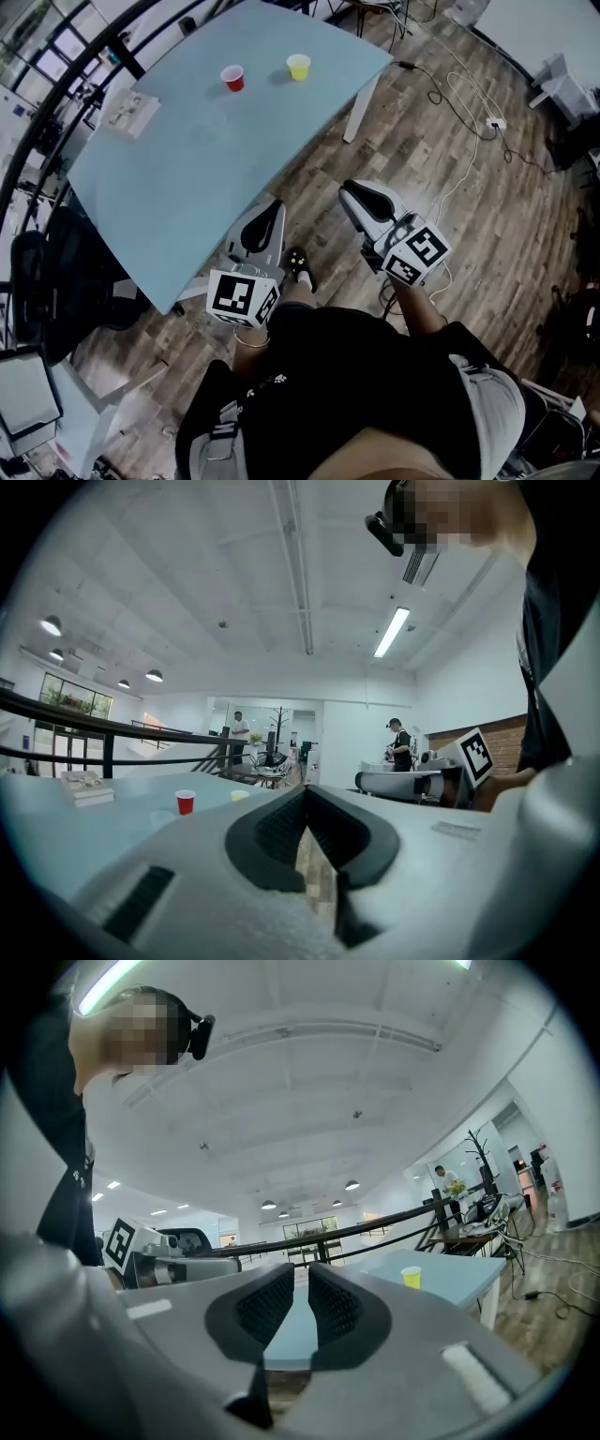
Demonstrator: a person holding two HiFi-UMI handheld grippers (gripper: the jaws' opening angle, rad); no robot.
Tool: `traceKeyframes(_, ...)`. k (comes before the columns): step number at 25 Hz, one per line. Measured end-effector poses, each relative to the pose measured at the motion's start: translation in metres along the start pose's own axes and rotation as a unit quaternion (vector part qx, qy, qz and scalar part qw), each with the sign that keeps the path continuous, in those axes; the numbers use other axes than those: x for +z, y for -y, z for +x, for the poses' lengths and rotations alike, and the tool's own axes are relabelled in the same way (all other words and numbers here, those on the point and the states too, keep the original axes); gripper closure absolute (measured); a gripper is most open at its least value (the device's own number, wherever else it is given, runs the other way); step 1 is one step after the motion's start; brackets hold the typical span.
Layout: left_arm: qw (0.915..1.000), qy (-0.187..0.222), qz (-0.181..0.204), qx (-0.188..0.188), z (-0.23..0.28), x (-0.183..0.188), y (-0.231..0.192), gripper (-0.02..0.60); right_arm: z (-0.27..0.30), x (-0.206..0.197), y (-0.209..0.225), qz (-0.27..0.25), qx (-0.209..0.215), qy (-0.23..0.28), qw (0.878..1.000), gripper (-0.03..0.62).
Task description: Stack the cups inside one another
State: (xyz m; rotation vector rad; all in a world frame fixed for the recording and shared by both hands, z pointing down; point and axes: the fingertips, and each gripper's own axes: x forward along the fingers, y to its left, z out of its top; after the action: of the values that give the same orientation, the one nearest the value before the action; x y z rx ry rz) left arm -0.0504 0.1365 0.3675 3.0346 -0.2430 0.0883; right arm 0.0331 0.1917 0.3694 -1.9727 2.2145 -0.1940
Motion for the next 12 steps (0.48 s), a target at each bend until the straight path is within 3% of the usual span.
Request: traceKeyframes(12,1.0,0.01,-0.001,0.001,0.04,0.017,-0.069,0.597,0.067,0.015,0.034,-0.01,-0.006,-0.007,1.0,0.543)
